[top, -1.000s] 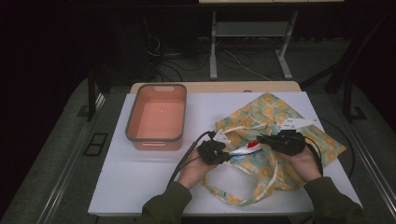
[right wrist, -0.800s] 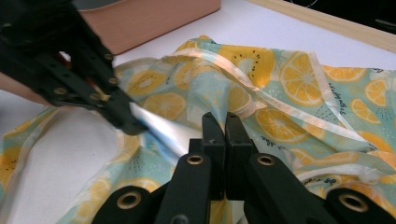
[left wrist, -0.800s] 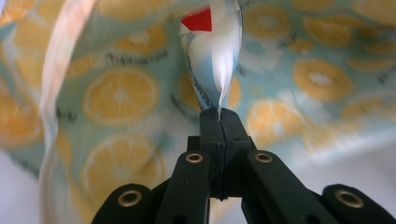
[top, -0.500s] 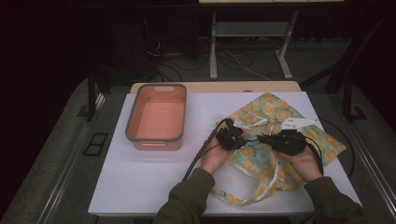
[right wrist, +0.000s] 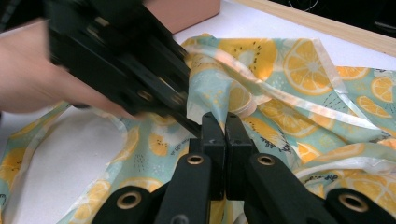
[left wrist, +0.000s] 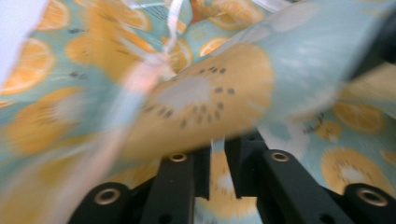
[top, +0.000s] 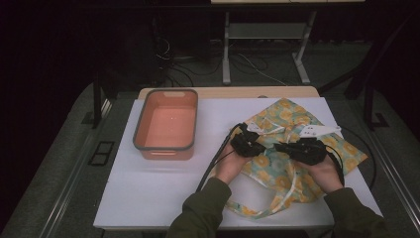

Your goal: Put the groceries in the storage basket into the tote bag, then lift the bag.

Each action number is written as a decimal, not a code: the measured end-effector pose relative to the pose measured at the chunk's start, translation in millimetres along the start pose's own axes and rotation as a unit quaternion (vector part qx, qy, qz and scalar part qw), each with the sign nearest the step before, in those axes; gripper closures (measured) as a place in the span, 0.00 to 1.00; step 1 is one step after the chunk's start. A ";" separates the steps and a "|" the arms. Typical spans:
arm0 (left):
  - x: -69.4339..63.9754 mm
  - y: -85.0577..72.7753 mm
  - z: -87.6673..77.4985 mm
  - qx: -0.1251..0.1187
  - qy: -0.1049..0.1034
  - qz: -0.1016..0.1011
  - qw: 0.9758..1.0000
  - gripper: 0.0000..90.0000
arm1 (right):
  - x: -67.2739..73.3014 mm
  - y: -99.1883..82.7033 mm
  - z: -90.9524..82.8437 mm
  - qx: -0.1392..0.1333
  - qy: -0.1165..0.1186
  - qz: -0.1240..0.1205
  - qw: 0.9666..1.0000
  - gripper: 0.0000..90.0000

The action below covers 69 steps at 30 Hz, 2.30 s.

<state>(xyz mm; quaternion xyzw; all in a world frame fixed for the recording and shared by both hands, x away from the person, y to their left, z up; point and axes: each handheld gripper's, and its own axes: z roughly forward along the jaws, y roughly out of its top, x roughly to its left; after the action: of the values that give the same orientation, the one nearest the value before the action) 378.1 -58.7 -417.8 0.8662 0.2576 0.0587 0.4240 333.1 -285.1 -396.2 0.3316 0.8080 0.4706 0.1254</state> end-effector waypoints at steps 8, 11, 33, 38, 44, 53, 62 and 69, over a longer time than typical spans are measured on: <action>-3.5 -24.8 -55.6 -0.015 0.005 0.016 1.000 0.72 | 1.0 -0.9 1.1 0.005 0.000 -0.001 1.000 0.99; -2.7 -36.8 -71.8 -0.017 0.017 0.014 1.000 0.65 | 1.3 -1.2 1.6 0.007 0.000 -0.001 1.000 0.99; 26.0 -76.9 -54.4 0.060 0.078 -0.039 0.994 0.54 | 23.5 -14.5 1.8 0.052 0.038 -0.027 0.998 0.99; 29.0 -78.6 -58.0 0.052 0.040 -0.058 0.996 0.98 | 28.4 -15.9 4.8 0.063 0.040 -0.032 0.997 0.90; 28.7 -75.0 -69.0 0.012 0.017 -0.076 0.997 0.99 | 48.0 -16.3 -7.1 0.059 0.059 -0.035 0.996 0.65; 24.8 -71.2 -80.6 -0.016 0.023 -0.076 0.997 0.99 | 84.8 -43.0 4.5 0.127 0.047 -0.051 0.990 0.28; 27.9 -72.4 -82.5 -0.016 0.030 -0.080 0.996 0.99 | 90.1 -54.6 15.9 0.187 0.033 -0.089 0.978 0.68; 26.8 -72.3 -85.0 -0.022 0.026 -0.083 0.996 0.99 | 75.4 -53.8 11.1 0.188 0.009 -0.094 0.978 0.98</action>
<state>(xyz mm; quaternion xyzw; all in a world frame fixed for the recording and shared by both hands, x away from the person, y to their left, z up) 345.3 51.2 -422.4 0.8304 0.3384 0.0518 0.4395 259.9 -246.4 -439.2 0.2677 0.9107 0.2991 0.0976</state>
